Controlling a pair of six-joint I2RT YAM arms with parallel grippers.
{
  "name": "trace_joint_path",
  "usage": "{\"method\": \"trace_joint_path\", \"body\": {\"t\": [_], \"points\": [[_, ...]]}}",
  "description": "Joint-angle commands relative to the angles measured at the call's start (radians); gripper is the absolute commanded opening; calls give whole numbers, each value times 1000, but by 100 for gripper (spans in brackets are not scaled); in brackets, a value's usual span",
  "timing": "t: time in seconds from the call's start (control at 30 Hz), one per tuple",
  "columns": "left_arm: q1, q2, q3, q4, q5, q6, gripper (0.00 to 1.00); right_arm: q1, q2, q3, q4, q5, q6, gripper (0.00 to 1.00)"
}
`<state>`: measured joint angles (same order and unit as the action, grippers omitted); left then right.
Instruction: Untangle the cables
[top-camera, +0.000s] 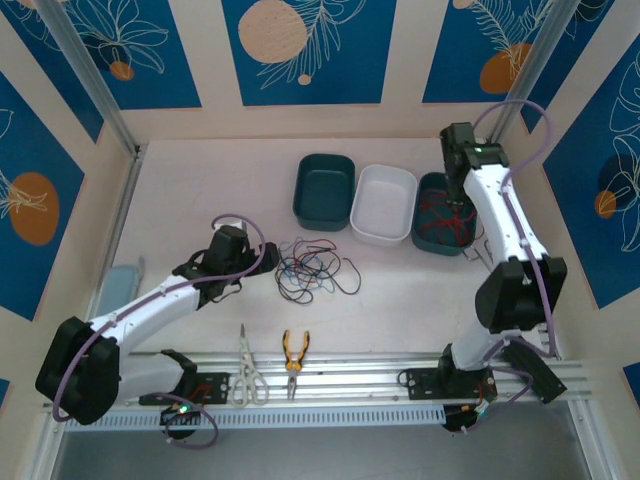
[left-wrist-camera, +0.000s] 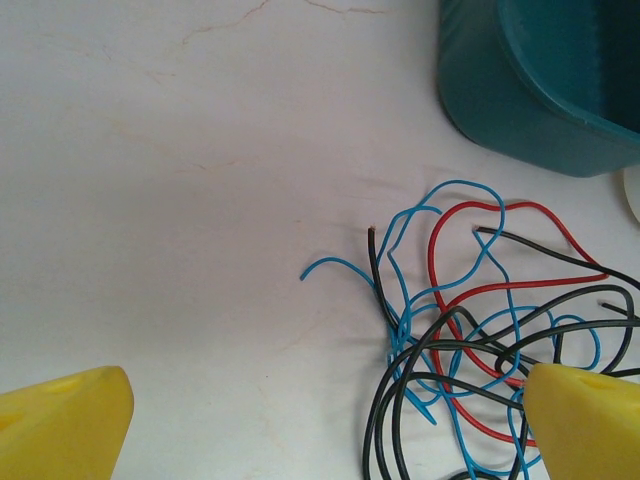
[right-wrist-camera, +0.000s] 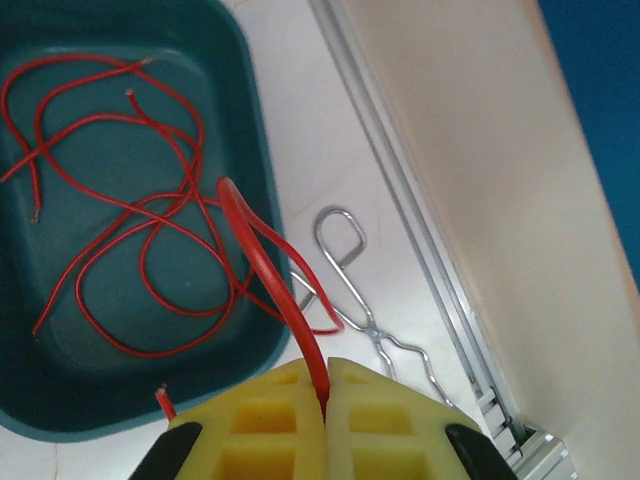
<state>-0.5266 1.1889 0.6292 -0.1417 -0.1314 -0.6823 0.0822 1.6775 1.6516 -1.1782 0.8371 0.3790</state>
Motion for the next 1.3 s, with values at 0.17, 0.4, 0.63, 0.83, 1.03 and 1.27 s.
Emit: {"method": "trace_joint_path", "body": {"t": [0.17, 0.4, 0.63, 0.83, 1.03, 1.27], "points": [[11, 5, -6, 23, 16, -4, 100, 37, 199, 134, -44, -65, -91, 0], [12, -13, -17, 14, 3, -5, 100, 52, 319, 161, 55, -90, -148, 0], [11, -24, -19, 6, -5, -4, 100, 59, 281, 13, 315, -249, -273, 0], [12, -23, -19, 5, -7, -3, 100, 18, 237, -90, 433, -404, -306, 0], [12, -19, -19, 10, -4, -4, 100, -36, 226, -133, 442, -417, -275, 0], [12, -13, -15, 13, 3, -6, 100, -87, 225, -160, 454, -413, -214, 0]]}}
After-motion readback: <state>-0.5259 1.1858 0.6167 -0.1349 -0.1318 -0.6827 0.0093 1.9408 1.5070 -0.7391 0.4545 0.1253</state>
